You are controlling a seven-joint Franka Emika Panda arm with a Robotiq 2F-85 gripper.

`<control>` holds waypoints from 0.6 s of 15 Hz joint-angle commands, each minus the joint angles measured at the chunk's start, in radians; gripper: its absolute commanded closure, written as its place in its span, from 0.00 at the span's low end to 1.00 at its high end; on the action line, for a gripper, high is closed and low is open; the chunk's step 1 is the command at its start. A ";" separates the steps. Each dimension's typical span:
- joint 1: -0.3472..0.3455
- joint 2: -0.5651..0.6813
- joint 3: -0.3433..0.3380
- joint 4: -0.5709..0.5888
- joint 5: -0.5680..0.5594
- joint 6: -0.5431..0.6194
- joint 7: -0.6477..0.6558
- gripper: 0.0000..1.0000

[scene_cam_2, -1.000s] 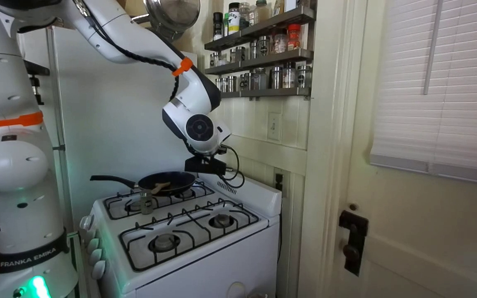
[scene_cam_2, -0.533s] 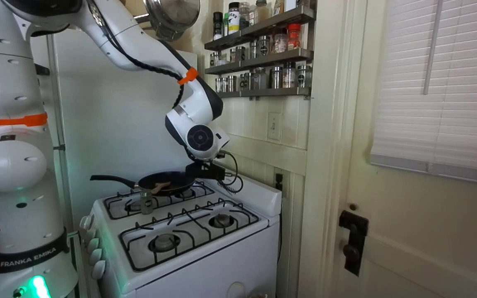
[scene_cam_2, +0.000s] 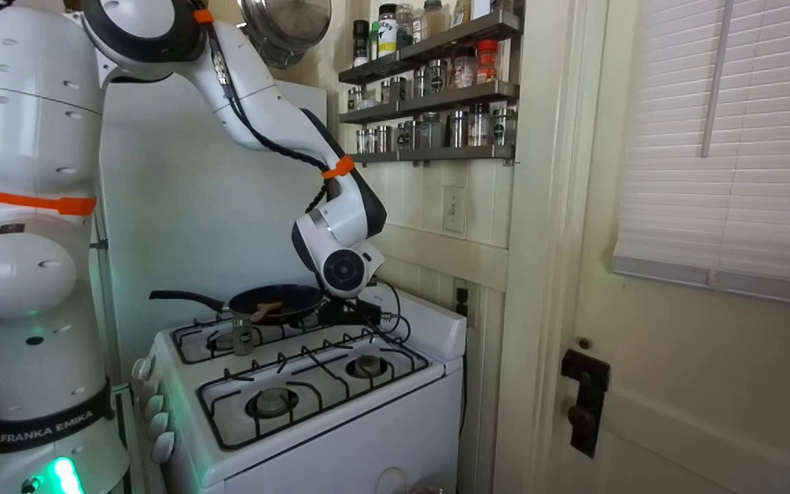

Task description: Take the spice bottle off of the shelf and put it on the stove

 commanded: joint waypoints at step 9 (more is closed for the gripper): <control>0.036 0.230 0.015 0.164 -0.005 0.007 -0.082 0.86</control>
